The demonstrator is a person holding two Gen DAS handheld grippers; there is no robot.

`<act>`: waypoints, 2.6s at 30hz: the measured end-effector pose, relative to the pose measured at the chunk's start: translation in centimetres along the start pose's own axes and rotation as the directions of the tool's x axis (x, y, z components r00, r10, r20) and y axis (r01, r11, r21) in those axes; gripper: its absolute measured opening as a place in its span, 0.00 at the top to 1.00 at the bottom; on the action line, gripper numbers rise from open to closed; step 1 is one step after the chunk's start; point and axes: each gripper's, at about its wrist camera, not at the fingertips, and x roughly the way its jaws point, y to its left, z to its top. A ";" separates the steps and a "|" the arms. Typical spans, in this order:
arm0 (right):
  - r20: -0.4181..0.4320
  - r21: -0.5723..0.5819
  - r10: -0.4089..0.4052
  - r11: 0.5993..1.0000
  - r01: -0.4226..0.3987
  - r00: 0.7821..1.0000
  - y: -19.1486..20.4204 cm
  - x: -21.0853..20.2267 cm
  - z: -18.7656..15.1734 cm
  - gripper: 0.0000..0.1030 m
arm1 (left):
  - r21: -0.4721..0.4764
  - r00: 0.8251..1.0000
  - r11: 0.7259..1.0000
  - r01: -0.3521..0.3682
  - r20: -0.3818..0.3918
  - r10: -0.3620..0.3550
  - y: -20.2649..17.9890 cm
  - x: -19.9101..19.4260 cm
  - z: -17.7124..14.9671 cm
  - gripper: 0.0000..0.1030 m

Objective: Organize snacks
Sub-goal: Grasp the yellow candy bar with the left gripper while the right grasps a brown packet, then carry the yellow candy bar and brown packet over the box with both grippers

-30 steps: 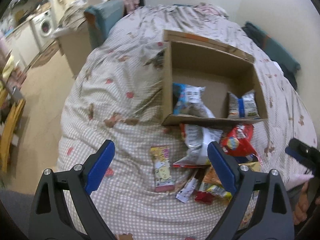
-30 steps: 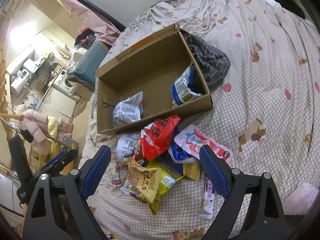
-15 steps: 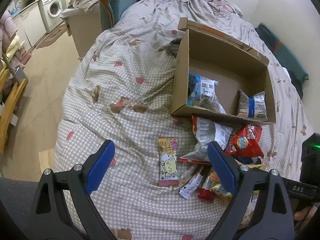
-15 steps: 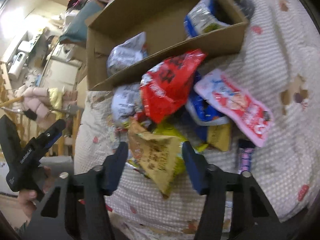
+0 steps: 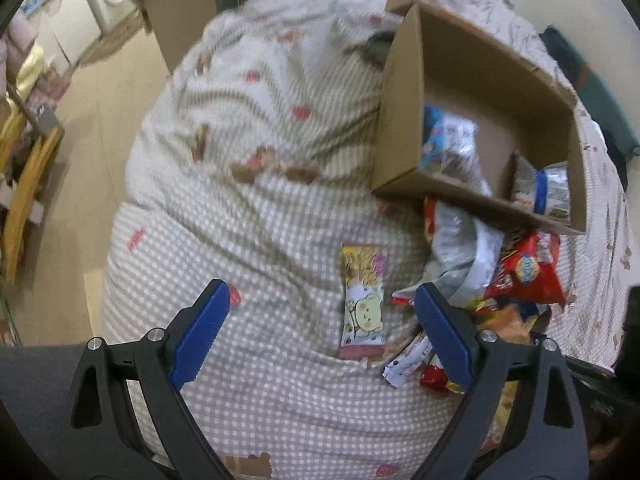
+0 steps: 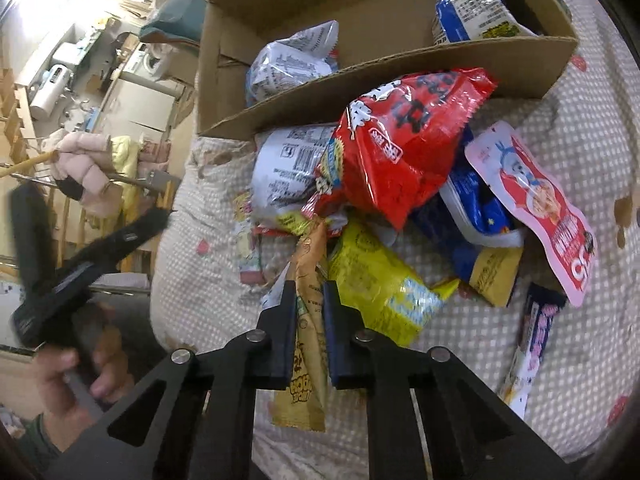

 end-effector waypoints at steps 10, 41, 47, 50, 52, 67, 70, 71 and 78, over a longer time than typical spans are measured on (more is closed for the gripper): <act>0.188 -0.013 0.068 0.998 -0.067 0.980 -0.3 -5.6 -0.6 0.88 | 0.199 0.995 0.979 -0.032 -0.091 0.051 -4.8 5.1 -1.2 0.51; 0.273 -0.028 0.061 0.998 -0.056 0.960 -0.8 -8.8 -1.1 0.88 | 0.097 0.986 0.987 -0.128 -0.091 0.137 -0.8 4.1 -1.4 0.78; 0.336 -0.047 0.093 0.996 -0.081 0.937 -0.9 -10.5 -1.2 0.88 | 0.098 0.995 0.990 -0.098 0.029 0.095 -0.8 -0.3 -1.3 0.78; 0.384 -0.055 0.110 0.994 -0.096 0.917 -0.8 -11.8 -1.2 0.88 | 0.113 0.993 0.992 -0.062 0.110 0.049 -1.9 -3.2 -1.1 0.78; 0.411 -0.059 0.105 0.994 -0.089 0.905 -0.7 -12.5 -1.1 0.88 | 0.133 0.988 0.990 -0.053 0.149 0.033 -2.6 -4.8 -1.2 0.78; 0.613 -0.014 -0.017 0.999 0.032 0.790 -0.6 -18.2 0.8 0.88 | 0.251 0.965 0.968 0.007 0.252 -0.072 -8.9 -9.2 4.7 0.78; 0.630 -0.002 -0.037 0.999 0.049 0.775 -0.9 -18.8 1.9 0.88 | 0.258 0.964 0.966 0.005 0.256 -0.074 -9.4 -8.8 5.7 0.78; 0.634 0.001 -0.041 0.999 0.051 0.772 -1.0 -18.9 2.2 0.88 | 0.258 0.964 0.966 0.004 0.254 -0.072 -9.5 -8.6 6.0 0.78; 0.622 0.022 -0.066 0.998 0.066 0.780 -2.2 -18.4 5.9 0.88 | 0.290 0.964 0.957 0.000 0.255 -0.077 -11.6 -7.0 8.1 0.78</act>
